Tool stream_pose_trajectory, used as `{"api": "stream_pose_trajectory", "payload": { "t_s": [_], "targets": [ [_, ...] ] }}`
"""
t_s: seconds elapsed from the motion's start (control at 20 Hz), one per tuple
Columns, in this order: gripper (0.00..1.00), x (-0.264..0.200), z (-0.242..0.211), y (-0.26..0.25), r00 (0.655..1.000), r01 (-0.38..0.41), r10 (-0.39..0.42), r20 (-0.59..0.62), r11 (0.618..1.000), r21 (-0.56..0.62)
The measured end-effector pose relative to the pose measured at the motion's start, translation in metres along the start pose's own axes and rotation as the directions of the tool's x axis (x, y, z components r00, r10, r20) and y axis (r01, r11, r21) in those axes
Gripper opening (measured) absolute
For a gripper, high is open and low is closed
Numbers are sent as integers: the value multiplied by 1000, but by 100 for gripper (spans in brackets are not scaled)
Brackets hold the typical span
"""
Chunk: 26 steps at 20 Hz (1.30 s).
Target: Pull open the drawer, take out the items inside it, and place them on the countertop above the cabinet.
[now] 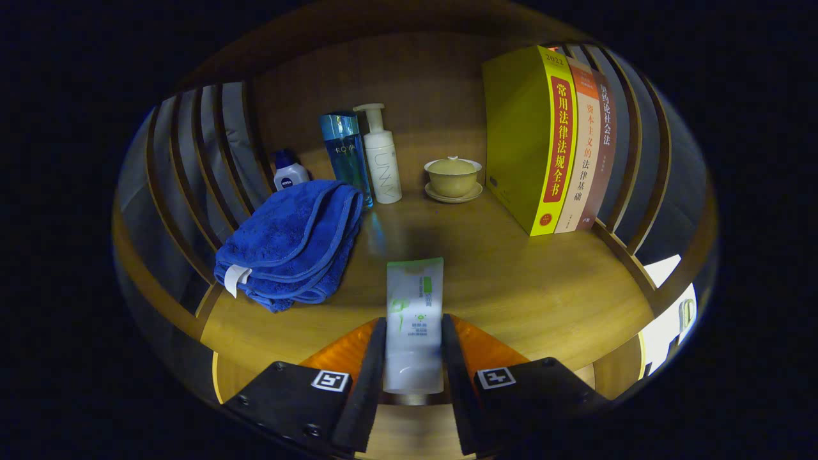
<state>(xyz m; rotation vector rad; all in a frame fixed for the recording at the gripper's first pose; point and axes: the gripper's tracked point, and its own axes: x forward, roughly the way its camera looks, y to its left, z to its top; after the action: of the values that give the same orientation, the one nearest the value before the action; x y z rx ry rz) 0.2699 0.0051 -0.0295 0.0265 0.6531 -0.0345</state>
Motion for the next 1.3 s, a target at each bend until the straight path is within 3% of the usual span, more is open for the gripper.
{"api": "stream_pose_trajectory", "payload": {
  "t_s": [0.25,0.6,1.3],
  "targets": [
    [63,-1,3,0,1000,-14,13,17,1000,18],
    [97,-11,10,-12,997,-8,5,72,999,54],
    [98,-85,20,5,972,-22,30,234,999,-40]
  ]
}}
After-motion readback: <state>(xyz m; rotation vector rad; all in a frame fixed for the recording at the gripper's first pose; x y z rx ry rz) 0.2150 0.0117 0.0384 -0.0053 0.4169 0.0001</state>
